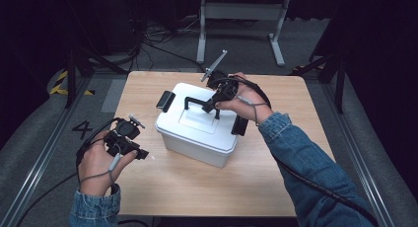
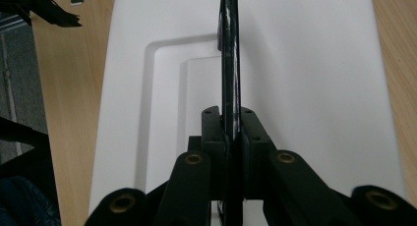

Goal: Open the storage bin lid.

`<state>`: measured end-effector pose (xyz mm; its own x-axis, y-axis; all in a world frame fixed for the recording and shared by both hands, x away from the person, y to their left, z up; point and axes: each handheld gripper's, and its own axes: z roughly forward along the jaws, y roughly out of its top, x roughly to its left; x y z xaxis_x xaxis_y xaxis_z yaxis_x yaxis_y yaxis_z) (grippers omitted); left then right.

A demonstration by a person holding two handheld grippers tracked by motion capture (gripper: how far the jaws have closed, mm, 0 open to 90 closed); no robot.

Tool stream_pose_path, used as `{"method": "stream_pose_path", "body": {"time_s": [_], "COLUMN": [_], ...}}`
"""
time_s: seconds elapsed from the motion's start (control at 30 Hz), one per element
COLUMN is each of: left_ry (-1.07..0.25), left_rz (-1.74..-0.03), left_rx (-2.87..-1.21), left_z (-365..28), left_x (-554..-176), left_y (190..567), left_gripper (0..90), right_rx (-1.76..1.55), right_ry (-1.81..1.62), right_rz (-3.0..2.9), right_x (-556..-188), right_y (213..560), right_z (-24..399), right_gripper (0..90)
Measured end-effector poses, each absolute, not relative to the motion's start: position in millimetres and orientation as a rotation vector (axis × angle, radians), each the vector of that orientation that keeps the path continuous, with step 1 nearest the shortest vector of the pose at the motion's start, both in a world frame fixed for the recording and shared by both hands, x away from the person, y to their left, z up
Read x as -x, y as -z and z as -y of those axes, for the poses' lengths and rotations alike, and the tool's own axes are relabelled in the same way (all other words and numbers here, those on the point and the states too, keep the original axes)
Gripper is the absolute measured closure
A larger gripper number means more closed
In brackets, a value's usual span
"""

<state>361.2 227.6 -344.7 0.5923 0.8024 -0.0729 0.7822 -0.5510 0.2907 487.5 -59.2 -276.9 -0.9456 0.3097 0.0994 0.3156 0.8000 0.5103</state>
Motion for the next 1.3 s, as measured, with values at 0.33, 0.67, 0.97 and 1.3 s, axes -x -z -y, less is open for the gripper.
{"method": "stream_pose_path", "body": {"time_s": [0.33, 0.67, 0.97, 1.3], "left_ry": [-0.087, -0.090, -0.078, -0.080], "left_rz": [-1.306, -1.306, -1.309, -1.309], "left_rx": [-2.521, -2.525, -2.530, -2.533], "left_z": [-228.5, -228.1, -228.8, -228.2], "left_x": [-359.4, -361.7, -362.7, -363.1], "left_y": [344.5, 345.5, 346.5, 347.8], "left_gripper": [55.5, 54.5, 53.6, 53.1], "right_rx": [0.513, 0.574, 0.671, 0.779], "right_ry": [0.928, 0.986, 1.021, 1.047], "right_rz": [2.985, 2.984, 2.976, 2.956], "right_x": [-481.0, -476.0, -474.0, -468.0], "right_y": [250.5, 233.5, 225.9, 225.6], "right_z": [76.3, 110.0, 154.0, 204.5], "right_gripper": [84.4, 84.3, 84.3, 84.4]}}
